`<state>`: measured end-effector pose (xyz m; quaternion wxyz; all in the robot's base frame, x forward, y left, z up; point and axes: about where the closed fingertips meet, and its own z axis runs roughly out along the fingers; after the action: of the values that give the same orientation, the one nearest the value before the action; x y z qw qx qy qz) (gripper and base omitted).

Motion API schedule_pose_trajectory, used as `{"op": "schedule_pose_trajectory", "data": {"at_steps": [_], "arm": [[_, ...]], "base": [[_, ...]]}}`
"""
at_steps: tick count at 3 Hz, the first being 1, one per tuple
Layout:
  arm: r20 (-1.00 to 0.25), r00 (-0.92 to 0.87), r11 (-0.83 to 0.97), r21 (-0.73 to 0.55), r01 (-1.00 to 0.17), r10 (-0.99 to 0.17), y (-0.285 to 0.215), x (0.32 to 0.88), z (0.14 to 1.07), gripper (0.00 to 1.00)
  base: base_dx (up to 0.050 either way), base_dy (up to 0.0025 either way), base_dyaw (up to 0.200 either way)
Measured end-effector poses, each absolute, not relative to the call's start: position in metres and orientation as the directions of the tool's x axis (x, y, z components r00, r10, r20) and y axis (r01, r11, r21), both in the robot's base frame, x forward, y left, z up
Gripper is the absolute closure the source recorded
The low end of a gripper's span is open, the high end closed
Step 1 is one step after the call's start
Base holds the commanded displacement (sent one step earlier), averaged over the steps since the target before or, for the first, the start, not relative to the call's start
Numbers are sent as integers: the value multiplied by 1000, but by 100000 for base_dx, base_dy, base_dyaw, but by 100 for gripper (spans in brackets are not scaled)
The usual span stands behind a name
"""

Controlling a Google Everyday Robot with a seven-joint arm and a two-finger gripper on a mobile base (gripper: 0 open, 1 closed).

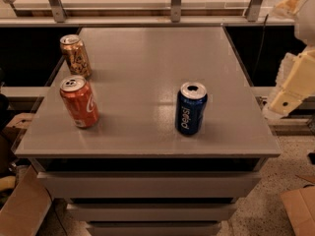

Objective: Move pepsi can near coke can

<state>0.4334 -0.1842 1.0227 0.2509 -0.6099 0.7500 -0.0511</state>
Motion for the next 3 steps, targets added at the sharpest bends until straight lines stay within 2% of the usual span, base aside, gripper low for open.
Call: {"op": "schedule_pose_trajectory", "data": {"at_steps": [2,3], "arm": [[-601,-3,210,-275,-938,-799,-126,450,977,0],[-687,1,205,-218,-954,-726,-106,452,958,0]], "base": [[0,0,0],[0,0,0]]}}
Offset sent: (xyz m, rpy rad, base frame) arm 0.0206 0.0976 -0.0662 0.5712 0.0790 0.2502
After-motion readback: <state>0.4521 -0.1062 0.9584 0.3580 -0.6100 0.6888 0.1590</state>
